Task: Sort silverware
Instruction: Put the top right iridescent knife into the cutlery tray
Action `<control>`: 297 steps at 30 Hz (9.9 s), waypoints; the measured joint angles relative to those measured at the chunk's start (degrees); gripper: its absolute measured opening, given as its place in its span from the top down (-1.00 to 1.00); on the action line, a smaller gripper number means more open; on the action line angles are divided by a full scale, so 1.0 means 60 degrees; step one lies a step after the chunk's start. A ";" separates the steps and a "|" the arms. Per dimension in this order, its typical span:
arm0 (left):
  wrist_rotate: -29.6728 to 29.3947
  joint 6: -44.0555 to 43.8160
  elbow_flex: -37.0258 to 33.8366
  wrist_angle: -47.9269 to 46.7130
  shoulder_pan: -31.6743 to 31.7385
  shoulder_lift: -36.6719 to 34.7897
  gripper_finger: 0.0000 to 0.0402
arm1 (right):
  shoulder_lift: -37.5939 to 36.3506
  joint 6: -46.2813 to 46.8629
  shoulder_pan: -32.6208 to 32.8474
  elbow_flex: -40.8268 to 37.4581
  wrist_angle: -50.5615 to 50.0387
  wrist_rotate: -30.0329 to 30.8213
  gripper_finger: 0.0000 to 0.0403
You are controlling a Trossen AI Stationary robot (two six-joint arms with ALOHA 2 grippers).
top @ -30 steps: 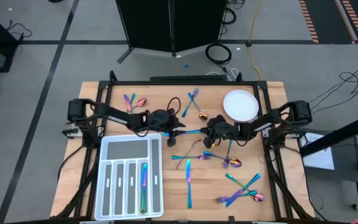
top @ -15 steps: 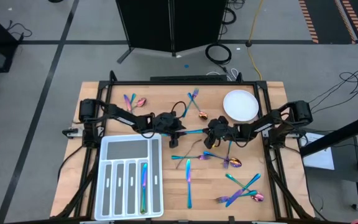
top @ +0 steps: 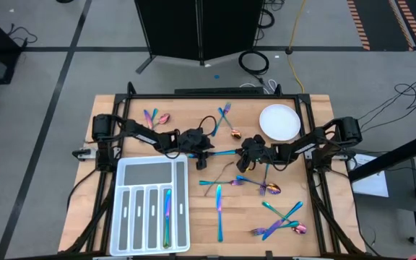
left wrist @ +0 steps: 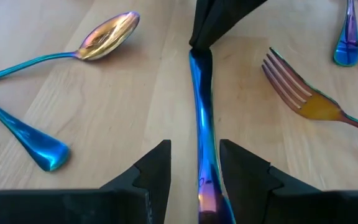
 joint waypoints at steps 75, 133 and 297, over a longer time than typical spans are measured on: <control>0.1193 0.0142 0.0586 -0.0045 0.0189 0.0557 0.74 | -0.0302 -0.2077 -0.0004 0.0053 0.1901 -0.0894 1.00; 0.0584 -0.0604 0.0601 -0.0325 -0.0123 0.0645 0.30 | -0.0313 -0.0675 0.0032 -0.0568 0.0961 0.0213 1.00; 0.0197 -0.0299 -0.0532 -0.2519 -0.0141 -0.1490 0.31 | 0.1654 -0.5346 -0.0947 0.1155 0.2383 -0.3353 0.41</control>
